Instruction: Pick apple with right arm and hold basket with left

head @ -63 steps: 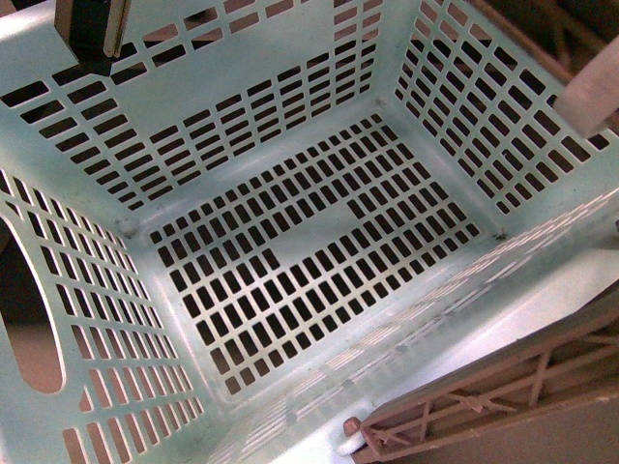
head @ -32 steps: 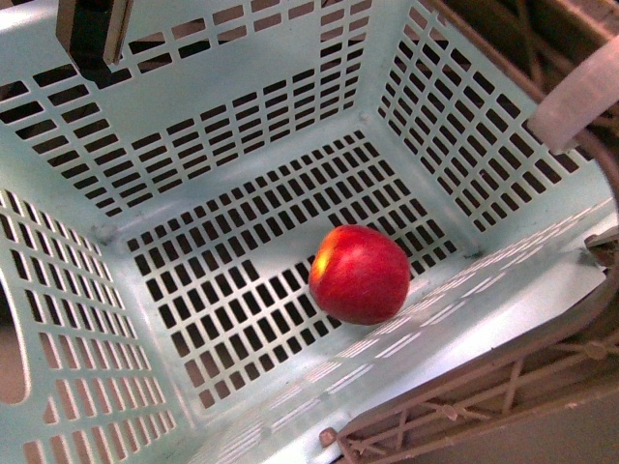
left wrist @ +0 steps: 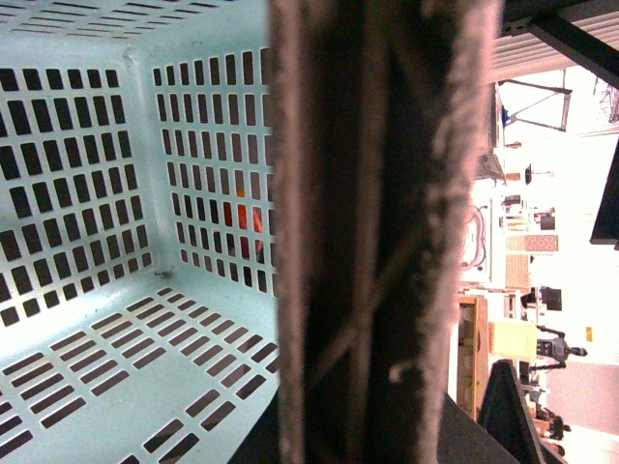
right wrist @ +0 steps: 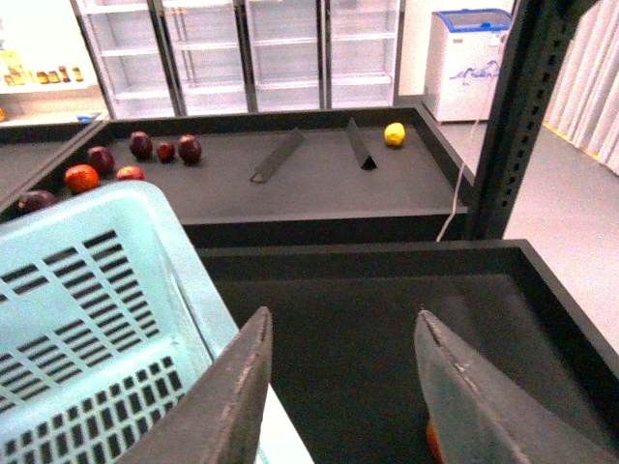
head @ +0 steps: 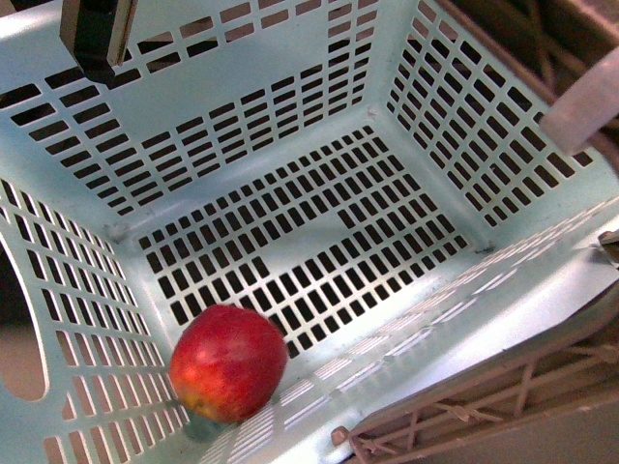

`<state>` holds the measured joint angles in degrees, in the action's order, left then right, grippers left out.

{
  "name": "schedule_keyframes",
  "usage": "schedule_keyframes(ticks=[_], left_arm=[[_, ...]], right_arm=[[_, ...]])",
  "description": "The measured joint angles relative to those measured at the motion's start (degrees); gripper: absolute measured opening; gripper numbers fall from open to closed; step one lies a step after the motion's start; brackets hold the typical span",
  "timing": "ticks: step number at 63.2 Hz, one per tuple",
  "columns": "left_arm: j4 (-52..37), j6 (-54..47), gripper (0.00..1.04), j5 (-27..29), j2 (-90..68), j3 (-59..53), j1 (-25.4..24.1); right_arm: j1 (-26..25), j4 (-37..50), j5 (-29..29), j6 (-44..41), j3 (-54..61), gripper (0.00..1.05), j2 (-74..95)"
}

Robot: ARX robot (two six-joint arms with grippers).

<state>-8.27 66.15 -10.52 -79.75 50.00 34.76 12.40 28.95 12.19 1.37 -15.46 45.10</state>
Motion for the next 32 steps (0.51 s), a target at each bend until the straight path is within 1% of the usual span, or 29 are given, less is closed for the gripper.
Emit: schedule_keyframes(ticks=[12, 28, 32], left_arm=[[0.0, 0.13, 0.06, -0.22, 0.0, 0.0, 0.0], [0.0, 0.15, 0.06, -0.44, 0.0, 0.0, 0.02], [0.0, 0.17, 0.06, -0.42, 0.0, 0.0, 0.02]], right_arm=[[-3.23, -0.09, -3.45, -0.83, 4.72, 0.02, -5.16], [-6.62, -2.29, -6.67, -1.07, 9.14, 0.02, -11.61], [-9.84, -3.41, -11.3, -1.16, 10.03, 0.02, -13.55]])
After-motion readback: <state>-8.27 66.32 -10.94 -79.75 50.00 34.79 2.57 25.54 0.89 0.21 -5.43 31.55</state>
